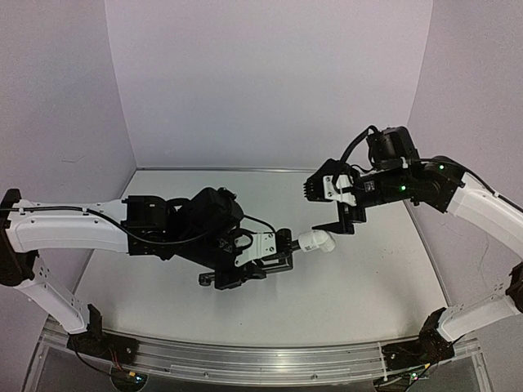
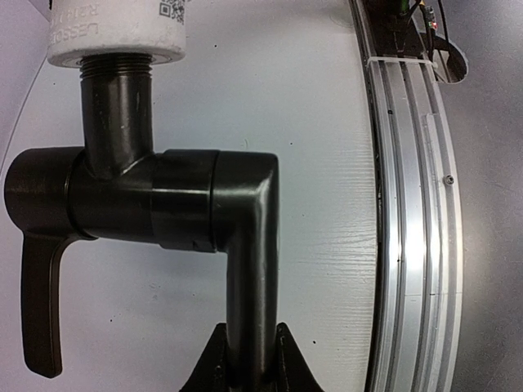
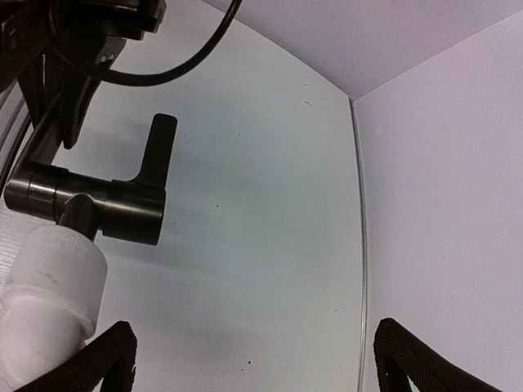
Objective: Install the water faucets
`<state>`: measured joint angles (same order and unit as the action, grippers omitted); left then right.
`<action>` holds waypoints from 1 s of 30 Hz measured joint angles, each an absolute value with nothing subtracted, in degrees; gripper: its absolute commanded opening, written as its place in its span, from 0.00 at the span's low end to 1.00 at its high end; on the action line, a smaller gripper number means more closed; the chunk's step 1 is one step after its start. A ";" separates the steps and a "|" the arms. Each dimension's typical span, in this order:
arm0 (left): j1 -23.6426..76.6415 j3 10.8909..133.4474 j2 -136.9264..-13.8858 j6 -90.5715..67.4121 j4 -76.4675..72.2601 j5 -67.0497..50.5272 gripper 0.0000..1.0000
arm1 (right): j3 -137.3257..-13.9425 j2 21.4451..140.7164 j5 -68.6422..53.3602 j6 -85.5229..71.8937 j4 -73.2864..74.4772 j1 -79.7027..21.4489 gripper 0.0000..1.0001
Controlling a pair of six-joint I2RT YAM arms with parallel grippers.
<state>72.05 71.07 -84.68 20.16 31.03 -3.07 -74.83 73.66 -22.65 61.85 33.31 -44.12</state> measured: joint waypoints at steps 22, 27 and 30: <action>72.05 69.97 -83.09 20.14 31.48 -5.97 0.00 | -71.17 72.64 -22.43 65.86 34.06 -44.01 0.98; 71.99 69.97 -83.09 19.96 31.40 -6.04 0.00 | -72.31 72.62 -24.69 65.66 35.08 -42.79 0.98; 71.81 69.97 -82.84 19.72 31.38 -6.03 0.00 | -73.30 72.32 -26.75 65.77 35.20 -41.67 0.98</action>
<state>71.81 69.97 -82.84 19.72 31.38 -6.03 -73.30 72.32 -26.75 65.77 35.20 -41.67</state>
